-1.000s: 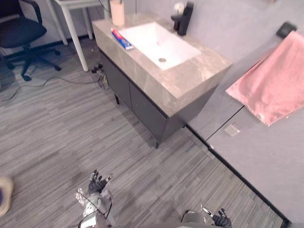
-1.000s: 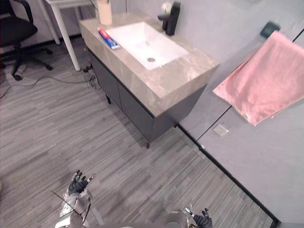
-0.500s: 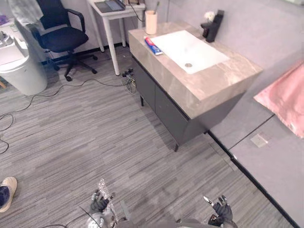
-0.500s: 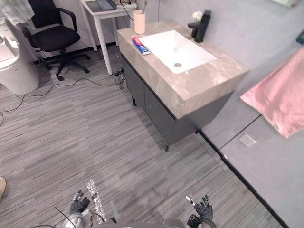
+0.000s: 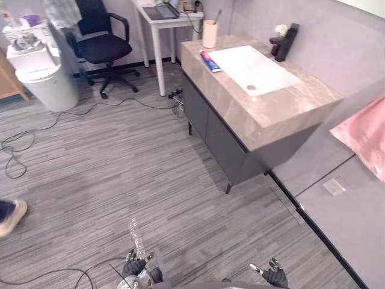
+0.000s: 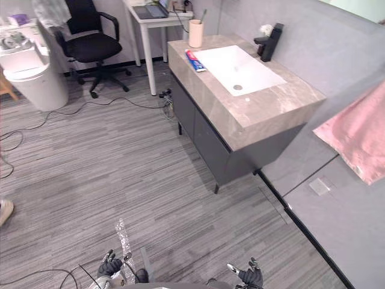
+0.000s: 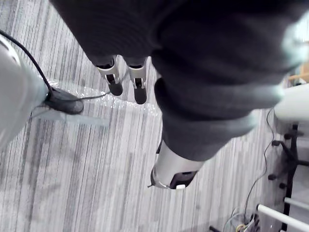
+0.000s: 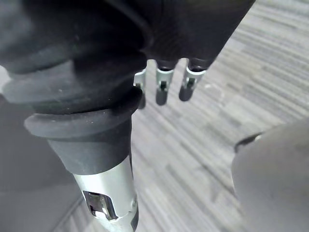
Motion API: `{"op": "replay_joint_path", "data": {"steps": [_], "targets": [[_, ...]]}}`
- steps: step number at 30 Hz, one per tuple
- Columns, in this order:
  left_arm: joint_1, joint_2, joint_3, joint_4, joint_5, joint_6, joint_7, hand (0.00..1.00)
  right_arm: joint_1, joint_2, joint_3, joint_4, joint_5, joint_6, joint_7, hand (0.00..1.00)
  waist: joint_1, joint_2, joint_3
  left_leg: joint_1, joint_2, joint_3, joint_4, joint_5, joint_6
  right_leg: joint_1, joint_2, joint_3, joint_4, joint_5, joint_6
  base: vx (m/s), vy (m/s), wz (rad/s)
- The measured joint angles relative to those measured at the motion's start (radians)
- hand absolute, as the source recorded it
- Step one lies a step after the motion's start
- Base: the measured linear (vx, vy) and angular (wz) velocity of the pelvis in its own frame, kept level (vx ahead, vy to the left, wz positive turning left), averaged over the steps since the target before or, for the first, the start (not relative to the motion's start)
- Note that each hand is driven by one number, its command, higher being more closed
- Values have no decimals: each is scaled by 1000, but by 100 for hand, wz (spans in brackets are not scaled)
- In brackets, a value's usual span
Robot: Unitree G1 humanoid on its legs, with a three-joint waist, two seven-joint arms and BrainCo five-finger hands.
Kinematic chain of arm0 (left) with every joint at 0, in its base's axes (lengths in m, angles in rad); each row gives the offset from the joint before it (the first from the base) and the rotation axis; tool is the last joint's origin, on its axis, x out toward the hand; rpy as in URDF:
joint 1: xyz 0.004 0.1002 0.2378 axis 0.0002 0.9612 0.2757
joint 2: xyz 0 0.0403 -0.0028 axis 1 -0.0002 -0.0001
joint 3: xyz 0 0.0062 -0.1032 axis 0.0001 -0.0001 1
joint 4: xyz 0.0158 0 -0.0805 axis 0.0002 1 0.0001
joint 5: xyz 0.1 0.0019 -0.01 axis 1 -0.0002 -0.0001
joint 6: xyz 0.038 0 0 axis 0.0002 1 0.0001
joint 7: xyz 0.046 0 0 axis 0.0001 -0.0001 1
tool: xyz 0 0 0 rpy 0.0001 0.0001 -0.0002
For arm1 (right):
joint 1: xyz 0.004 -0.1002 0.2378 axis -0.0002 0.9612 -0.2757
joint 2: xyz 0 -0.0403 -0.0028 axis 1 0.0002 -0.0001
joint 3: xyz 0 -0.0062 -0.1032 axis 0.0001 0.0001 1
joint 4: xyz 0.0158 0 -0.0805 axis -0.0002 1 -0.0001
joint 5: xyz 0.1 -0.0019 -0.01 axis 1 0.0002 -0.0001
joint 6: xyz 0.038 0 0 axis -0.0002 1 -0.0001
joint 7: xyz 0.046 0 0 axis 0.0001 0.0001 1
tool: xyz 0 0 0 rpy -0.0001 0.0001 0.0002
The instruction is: Organize washtable
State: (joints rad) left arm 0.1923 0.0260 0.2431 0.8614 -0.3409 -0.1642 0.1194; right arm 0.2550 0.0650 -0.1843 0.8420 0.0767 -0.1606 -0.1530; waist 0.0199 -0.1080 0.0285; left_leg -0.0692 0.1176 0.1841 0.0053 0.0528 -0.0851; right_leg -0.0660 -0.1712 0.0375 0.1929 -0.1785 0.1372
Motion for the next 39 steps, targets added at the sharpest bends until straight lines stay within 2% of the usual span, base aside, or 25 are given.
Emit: {"op": "replay_joint_path", "data": {"steps": [1, 2, 3, 4, 5, 6, 7, 8, 9, 12, 14, 16, 18, 19, 20, 21, 23, 24, 26, 29, 32, 34, 36, 38, 39], "targets": [[1, 3, 9, 0, 0, 0, 4, 0, -3, 5, -1, 1, -5, 8, 2, 0, 2, -15, 2, -14, -16, 1, 36, -30, 12, 9, -22, -17, 6, -6, 13, -4, 186, 66], [3, 1, 26, -1, 4, 0, 16, 0, -6, -4, -13, 6, -9, 13, 2, 0, -1, -2, 14, -60, -12, -7, 160, -126, 15, 11, -34, -39, 103, -13, 30, 1, 130, 68], [15, -14, 57, 18, 10, 1, 22, 0, -27, -18, -21, 2, -8, 13, 5, 0, 8, 32, 42, -82, 12, -43, 256, -175, 15, -60, -4, -31, 314, 33, -9, 5, 131, 71], [21, -10, 74, 30, 10, 3, 28, 0, -27, -15, -32, -6, -10, 11, 5, 0, 4, 40, 45, -73, 13, -63, 248, -189, 17, -92, 9, -30, 398, 89, -49, 44, 215, 84], [14, 6, 97, 31, 10, 6, 39, 0, -24, 5, -30, 10, -9, 8, 2, 0, -6, -7, 46, -54, -35, -85, 349, -235, 38, -167, -28, -3, 552, 201, -41, 235, 273, 101], [34, -11, 125, 32, 9, 3, 53, 0, -5, -14, -32, -23, 6, -17, 8, 0, -6, 44, 60, -55, -10, -70, 565, -319, 48, -231, 28, 2, 697, 229, -35, 305, 301, 90], [41, -26, 135, 35, 9, 4, 59, 0, 0, -28, -36, -47, 6, -26, 7, 0, -6, 83, 58, -21, 30, -83, 542, -426, 79, -259, 72, -15, 743, 173, -31, 315, 240, 45], [29, -10, 156, 43, 8, 11, 62, 0, -24, -20, -32, -26, 2, -18, 5, 0, 8, 43, 74, 1, 21, -77, 563, -522, 105, -311, 84, -7, 778, 66, -39, 200, 137, 42], [20, -2, 154, 45, 8, 27, 61, 0, -24, -4, -34, -18, 20, -10, 5, 0, -4, 14, 74, 7, 4, -100, 563, -527, 114, -346, 91, -42, 728, 4, -44, 230, 50, 53], [-24, -34, 142, 52, 9, 29, 58, 0, -27, -3, -62, -21, 37, -20, 6, 0, -27, 33, 71, 23, 3, -144, 509, -528, 116, -381, 123, -135, 433, -6, -38, 307, -25, 64], [-53, -53, 141, 52, 10, 29, 58, 0, -33, -1, -85, -18, 41, -16, 9, 0, -31, 44, 75, 82, -2, -156, 453, -535, 119, -380, 144, -180, 227, 26, -67, 511, -54, 29], [-73, -60, 141, 52, 10, 29, 58, 0, -33, 0, -105, -21, 49, -16, 10, 0, -39, 51, 77, 173, -10, -159, 371, -553, 109, -381, 160, -179, 167, 51, -97, 554, -95, 26], [-99, -64, 122, 51, 10, 26, 57, 0, -34, -1, -137, -32, 51, -6, 6, 0, -84, 72, 62, 274, -2, -208, 270, -567, 96, -405, 163, -183, 248, 104, -149, 791, -208, 83], [-94, -69, 101, 52, 11, 26, 54, 0, -37, -12, -146, -36, 52, -4, 7, 0, -106, 109, 23, 290, 29, -232, 265, -552, 61, -429, 193, -189, 324, 119, -174, 770, -201, 64], [-94, -79, 102, 47, 12, 26, 54, 0, -46, -24, -155, -34, 48, -1, 6, 0, -102, 139, 14, 284, 59, -237, 296, -542, 45, -428, 208, -200, 349, 97, -190, 820, -161, 6], [-96, -83, 104, 41, 22, 28, 55, 0, -55, -34, -164, -33, 47, 13, 6, 0, -94, 166, 9, 249, 77, -247, 402, -473, 5, -423, 226, -211, 395, 58, -211, 665, -123, -24], [-111, -96, 102, 33, 21, 30, 53, 0, -60, -29, -181, -39, 52, 17, 2, 0, -115, 156, 33, 182, 39, -277, 645, -227, 5, -436, 224, -208, 536, 24, -235, 708, -219, -21], [-77, -84, 116, 9, 22, 32, 39, 0, -47, -30, -188, -40, 67, 19, -1, 0, -111, 178, 10, 99, 66, -251, 890, -106, -29, -305, 291, -174, 239, 44, -245, 462, -215, -39], [-76, -75, 123, -19, 24, 31, 33, 0, -66, -31, -189, -26, 81, 23, 0, 0, -95, 226, 8, -3, 145, -216, 1092, -130, 5, -218, 373, -131, 189, 47, -281, 474, -111, -81], [-71, -23, 123, -55, 31, 29, 36, 0, -96, 1, -143, 2, 79, 31, -12, 0, -59, 112, 37, -158, 154, -112, 1201, -204, 88, -8, 366, 19, 59, 39, -290, 633, -77, -77], [-30, -21, 124, -43, 40, 31, 36, 0, -127, 3, -103, 2, 78, 30, -19, 0, -50, 77, 48, -283, 110, -162, 1062, -309, 86, 121, 341, 178, 23, 20, -257, 622, 80, -105], [-6, -21, 132, -22, 45, 38, 37, 0, -144, 1, -70, -7, 73, 26, -19, 0, -26, 58, 49, -338, 71, -232, 773, -326, 49, 176, 304, 281, 31, -8, -207, 567, 290, -153], [41, -23, 167, 5, 79, 41, 42, 0, -130, -10, -16, -44, 56, 13, -17, 0, 0, 71, 44, -350, 104, -365, 435, -276, -24, 198, 290, 424, 86, -64, -131, 554, 442, -201], [91, -39, 203, 15, 87, 44, 58, 0, -107, -28, 21, -77, 35, 9, -17, 0, 1, 102, 26, -333, 179, -436, 294, -227, -68, 196, 290, 527, 150, -126, -77, 480, 550, -208], [107, -46, 213, 16, 90, 44, 62, 0, -96, -40, 30, -86, 30, 4, -17, 0, 4, 126, 11, -330, 205, -421, 305, -170, -127, 194, 290, 548, 169, -152, -64, 508, 668, -240]]}}
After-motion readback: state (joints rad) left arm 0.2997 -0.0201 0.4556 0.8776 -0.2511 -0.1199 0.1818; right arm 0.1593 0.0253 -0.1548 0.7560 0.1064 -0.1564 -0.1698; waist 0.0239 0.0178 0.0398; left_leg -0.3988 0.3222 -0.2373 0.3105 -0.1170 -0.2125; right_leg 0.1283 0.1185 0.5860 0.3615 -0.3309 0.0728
